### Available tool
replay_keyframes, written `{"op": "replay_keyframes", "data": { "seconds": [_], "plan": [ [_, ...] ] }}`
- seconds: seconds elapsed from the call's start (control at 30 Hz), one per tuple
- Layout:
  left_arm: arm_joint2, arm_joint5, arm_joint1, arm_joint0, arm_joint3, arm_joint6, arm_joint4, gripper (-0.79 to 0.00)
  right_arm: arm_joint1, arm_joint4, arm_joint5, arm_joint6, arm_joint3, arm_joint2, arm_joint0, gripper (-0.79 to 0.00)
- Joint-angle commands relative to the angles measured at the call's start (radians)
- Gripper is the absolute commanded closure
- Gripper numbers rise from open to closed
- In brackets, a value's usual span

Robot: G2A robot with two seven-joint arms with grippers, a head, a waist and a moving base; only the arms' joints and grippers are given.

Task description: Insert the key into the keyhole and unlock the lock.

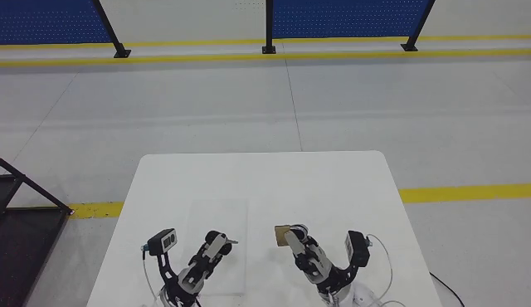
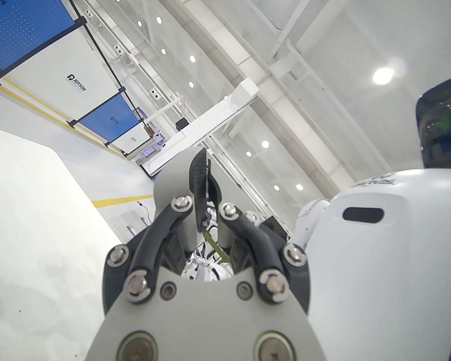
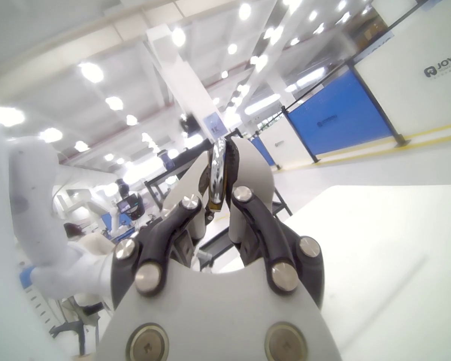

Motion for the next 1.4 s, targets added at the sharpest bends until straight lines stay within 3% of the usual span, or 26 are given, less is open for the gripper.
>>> {"op": "replay_keyframes", "data": {
  "seconds": [0.0,0.07,0.63,1.13,1.37],
  "plan": [
    [0.023,0.000,-0.005,-0.008,0.008,0.013,0.016,0.000,-0.002,-0.017,0.000,-0.023,0.004,-0.006,0.002,0.000],
    [0.033,0.000,-0.010,-0.022,0.022,0.029,0.046,0.000,-0.007,-0.032,0.035,-0.061,0.006,-0.008,0.000,0.000],
    [0.167,0.013,-0.083,-0.120,0.110,0.344,0.402,0.000,-0.007,-0.032,0.035,-0.061,0.006,-0.008,0.000,0.000],
    [0.241,0.035,-0.121,-0.205,0.183,0.455,0.461,0.000,-0.007,-0.032,0.035,-0.061,0.006,-0.008,0.000,0.000],
    [0.248,0.000,-0.132,-0.212,0.199,0.520,0.472,0.000,-0.005,0.062,-0.014,0.013,-0.001,-0.025,0.008,0.000]
  ]
}}
